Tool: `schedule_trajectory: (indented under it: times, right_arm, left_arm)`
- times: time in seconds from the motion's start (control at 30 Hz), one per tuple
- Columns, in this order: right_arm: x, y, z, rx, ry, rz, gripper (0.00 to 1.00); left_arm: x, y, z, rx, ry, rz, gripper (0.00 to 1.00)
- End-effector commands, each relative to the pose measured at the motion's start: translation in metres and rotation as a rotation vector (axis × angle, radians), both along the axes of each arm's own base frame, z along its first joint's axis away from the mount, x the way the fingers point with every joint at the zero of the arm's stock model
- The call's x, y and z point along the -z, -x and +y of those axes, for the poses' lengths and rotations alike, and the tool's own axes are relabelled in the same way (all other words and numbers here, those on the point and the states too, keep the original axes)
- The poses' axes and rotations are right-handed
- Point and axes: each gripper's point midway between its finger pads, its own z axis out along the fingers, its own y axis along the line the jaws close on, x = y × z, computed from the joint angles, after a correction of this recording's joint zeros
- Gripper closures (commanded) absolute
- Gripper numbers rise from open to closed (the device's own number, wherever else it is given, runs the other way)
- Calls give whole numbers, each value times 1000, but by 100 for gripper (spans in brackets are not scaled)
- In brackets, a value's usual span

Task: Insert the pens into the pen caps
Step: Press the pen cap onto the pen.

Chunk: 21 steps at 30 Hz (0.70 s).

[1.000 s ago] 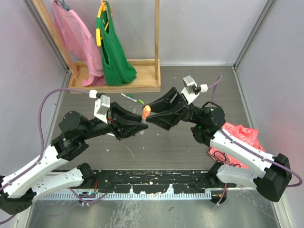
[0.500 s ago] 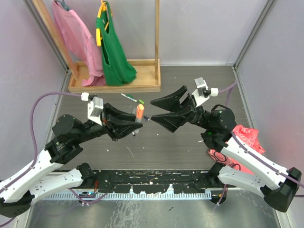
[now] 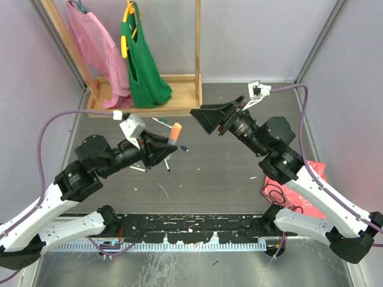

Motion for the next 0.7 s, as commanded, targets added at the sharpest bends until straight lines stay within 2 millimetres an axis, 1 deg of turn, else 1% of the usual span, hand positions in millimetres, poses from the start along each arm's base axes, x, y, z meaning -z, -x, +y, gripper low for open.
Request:
schedule_trajectory:
  times: [0.0, 0.23, 0.5, 0.67]
  right_arm:
    - [2, -13, 1, 48, 1, 69, 31]
    - [11, -17, 14, 10, -1, 99, 34]
    - [32, -20, 25, 8, -5, 170, 40]
    - [38, -17, 35, -5, 5, 184, 44]
  left_arm:
    - [3, -20, 6, -101, -78, 3, 100]
    - [19, -30, 1, -126, -138, 46, 100]
    - [25, -34, -1, -144, -141, 62, 100]
    - [26, -35, -2, -143, -144, 67, 100]
